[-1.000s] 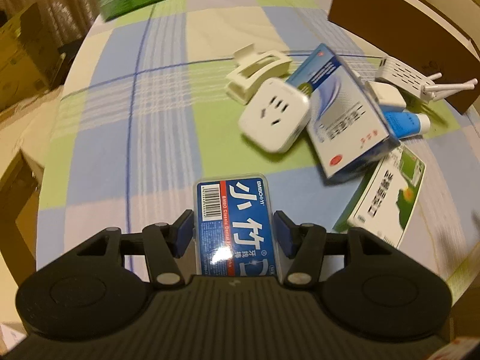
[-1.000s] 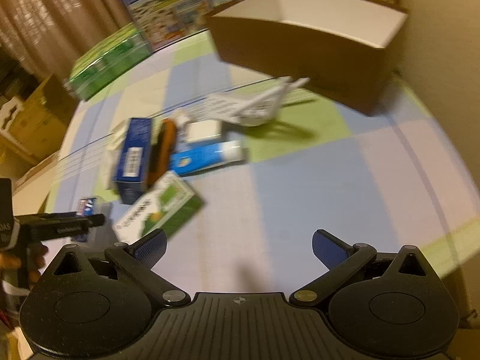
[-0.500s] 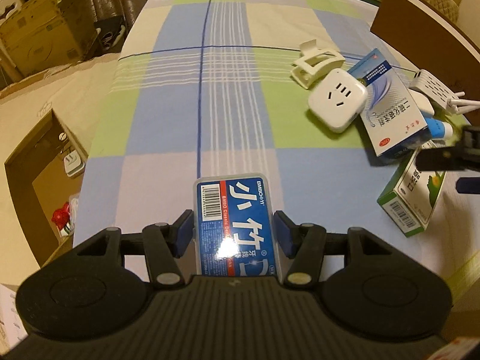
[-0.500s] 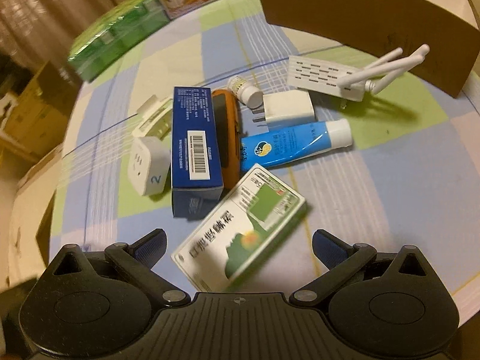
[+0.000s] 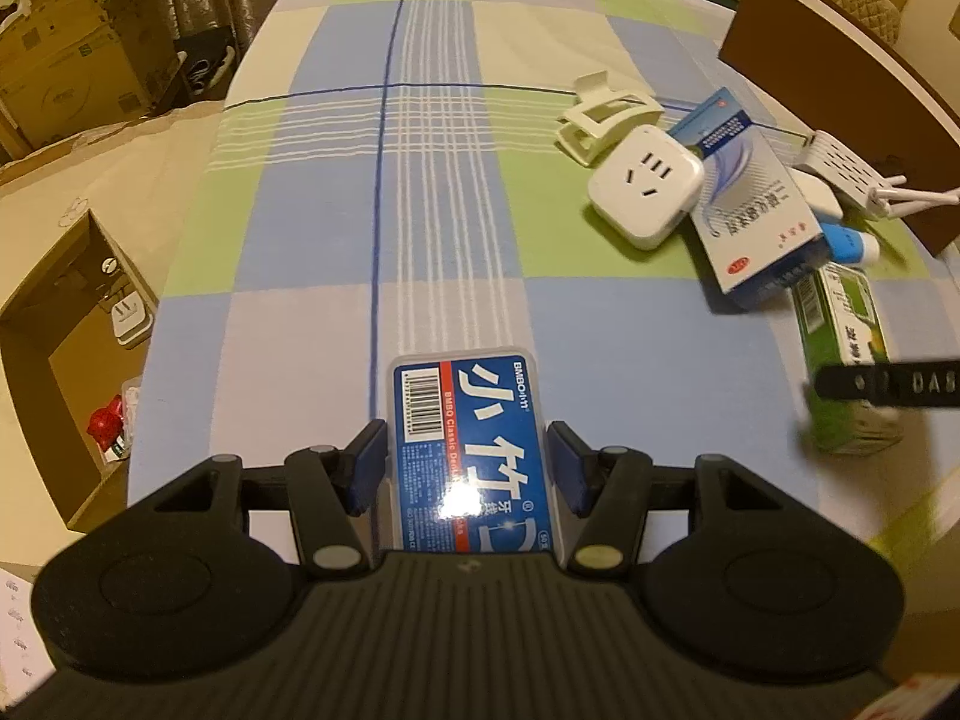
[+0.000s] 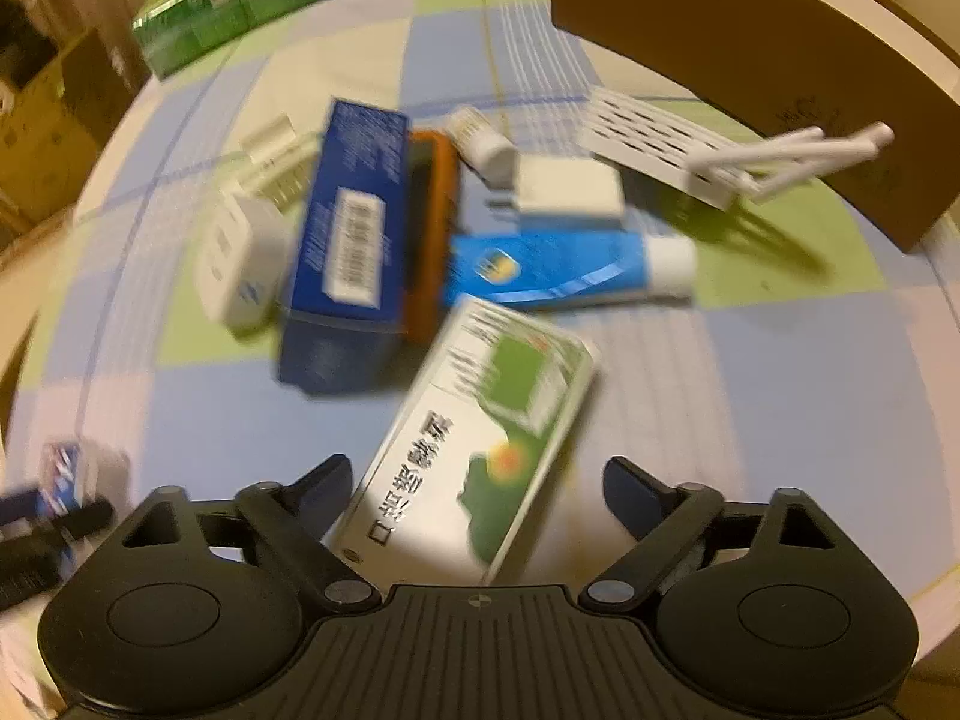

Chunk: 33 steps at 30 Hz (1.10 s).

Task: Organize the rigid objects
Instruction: 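Grasp the green-white medicine box with the right gripper, then carry both boxes into the brown box and open both grippers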

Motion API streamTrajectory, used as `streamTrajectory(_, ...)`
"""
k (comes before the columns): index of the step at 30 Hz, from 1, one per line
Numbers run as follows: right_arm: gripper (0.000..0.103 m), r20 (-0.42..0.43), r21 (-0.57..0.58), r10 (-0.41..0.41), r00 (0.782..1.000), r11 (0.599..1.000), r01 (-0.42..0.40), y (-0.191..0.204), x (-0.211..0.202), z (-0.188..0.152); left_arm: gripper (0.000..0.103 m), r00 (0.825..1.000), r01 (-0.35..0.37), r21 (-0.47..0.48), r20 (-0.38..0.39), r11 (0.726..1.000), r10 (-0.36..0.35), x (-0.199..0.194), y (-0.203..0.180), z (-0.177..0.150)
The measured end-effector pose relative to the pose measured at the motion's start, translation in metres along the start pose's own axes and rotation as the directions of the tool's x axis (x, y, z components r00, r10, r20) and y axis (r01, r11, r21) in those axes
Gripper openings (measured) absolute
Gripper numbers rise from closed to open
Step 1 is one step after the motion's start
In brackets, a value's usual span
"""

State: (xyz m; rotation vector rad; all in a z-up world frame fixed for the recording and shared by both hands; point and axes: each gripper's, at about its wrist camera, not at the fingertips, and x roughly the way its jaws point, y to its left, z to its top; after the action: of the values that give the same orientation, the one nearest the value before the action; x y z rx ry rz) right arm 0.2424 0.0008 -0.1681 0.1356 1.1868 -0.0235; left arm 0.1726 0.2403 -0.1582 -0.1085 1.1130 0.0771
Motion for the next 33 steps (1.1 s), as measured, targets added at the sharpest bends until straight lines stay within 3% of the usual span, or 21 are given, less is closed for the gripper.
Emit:
streamTrajectory(7,0.075,0.027,-0.01,0.028,0.999,1.0,-0.028,-0.036,-0.009,-0.017,0.053,1.0,0.009,0.038,-0.01,0.999,-0.008,0.004,-0.015,0.002)
streamTrajectory(15,0.075,0.084,-0.142,0.041,0.996,0.989,-0.029,-0.024,-0.001,-0.004,0.053,1.0,0.0,0.071,-0.013,0.997,0.001,0.008,-0.033,0.006)
streamTrajectory(16,0.069,0.085,-0.148,0.044,0.995,0.988,-0.031,-0.023,0.001,-0.003,0.053,1.0,0.002,0.075,-0.014,0.997,-0.001,0.007,-0.035,0.007)
streamTrajectory(17,0.054,0.082,-0.154,0.049,0.995,0.987,-0.036,-0.022,0.003,-0.004,0.053,1.0,0.002,0.079,-0.013,0.997,-0.001,0.007,-0.037,0.006)
streamTrajectory(25,0.053,0.075,-0.157,0.047,0.996,0.987,-0.035,-0.024,-0.005,-0.012,0.053,1.0,0.019,0.13,-0.002,0.991,-0.019,-0.005,-0.053,0.008)
streamTrajectory(33,0.053,0.094,-0.118,0.058,0.994,0.992,-0.047,-0.029,-0.049,-0.014,0.053,0.997,0.064,0.222,0.034,0.973,-0.073,-0.033,-0.085,0.031)
